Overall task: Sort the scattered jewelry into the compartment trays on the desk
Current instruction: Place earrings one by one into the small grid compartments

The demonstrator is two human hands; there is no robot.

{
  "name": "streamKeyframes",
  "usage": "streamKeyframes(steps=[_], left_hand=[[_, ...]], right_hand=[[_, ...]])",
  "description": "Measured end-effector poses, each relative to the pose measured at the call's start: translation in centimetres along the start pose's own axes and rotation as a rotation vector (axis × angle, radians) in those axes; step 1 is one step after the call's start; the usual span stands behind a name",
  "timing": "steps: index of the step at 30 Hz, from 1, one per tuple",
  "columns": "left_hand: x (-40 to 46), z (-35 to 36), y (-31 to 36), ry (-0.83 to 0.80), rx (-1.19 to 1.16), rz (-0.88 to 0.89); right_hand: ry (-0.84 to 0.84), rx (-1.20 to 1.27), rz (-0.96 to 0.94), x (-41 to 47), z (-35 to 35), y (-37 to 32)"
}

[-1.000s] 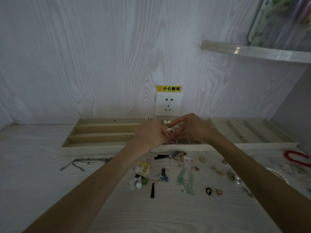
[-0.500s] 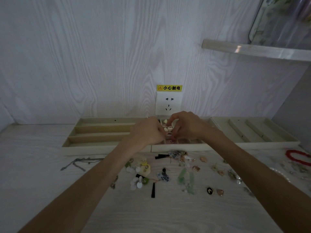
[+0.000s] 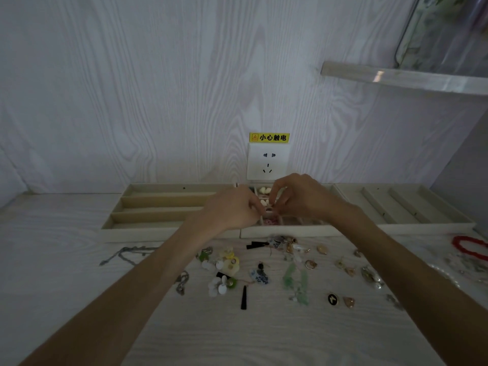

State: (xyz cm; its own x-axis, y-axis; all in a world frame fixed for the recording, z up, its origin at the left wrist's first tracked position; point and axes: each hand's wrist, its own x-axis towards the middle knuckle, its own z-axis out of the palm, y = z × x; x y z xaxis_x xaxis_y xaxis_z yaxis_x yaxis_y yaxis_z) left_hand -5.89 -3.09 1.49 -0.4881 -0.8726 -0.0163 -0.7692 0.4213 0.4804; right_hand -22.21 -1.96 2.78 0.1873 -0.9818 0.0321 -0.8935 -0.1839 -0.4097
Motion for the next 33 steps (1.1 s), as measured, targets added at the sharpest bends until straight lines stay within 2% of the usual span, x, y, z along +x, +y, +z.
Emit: streamKeyframes(steps=[2, 4, 9, 12, 16, 33], left_hand=[[-0.2, -0.1, -0.5, 0.003, 0.019, 0.033], [-0.4, -0.1, -1.1, 0.002, 0.079, 0.081], [-0.3, 1.2, -1.4, -0.075, 0.256, 0.135], [0.0, 2.2, -1.4, -0.033, 0.348, 0.2], [0.1, 2.6, -1.1, 0.065, 0.438, 0.227], [0.4, 2.9, -1.4, 0.066, 0.477, 0.233]], right_hand=[[0.031, 0.063, -0.045, -0.7, -1.7, 0.9], [0.089, 0.023, -0.1, -1.6, -3.1, 1.9], [0.011, -0.308, -0.217, -3.0, -1.5, 2.7], [0.004, -0.447, -0.238, -3.0, 0.3, 2.5], [0.065, -0.439, -0.26, -2.7, 1.0, 2.1], [0.081, -0.471, -0.21, -2.2, 1.7, 1.9]])
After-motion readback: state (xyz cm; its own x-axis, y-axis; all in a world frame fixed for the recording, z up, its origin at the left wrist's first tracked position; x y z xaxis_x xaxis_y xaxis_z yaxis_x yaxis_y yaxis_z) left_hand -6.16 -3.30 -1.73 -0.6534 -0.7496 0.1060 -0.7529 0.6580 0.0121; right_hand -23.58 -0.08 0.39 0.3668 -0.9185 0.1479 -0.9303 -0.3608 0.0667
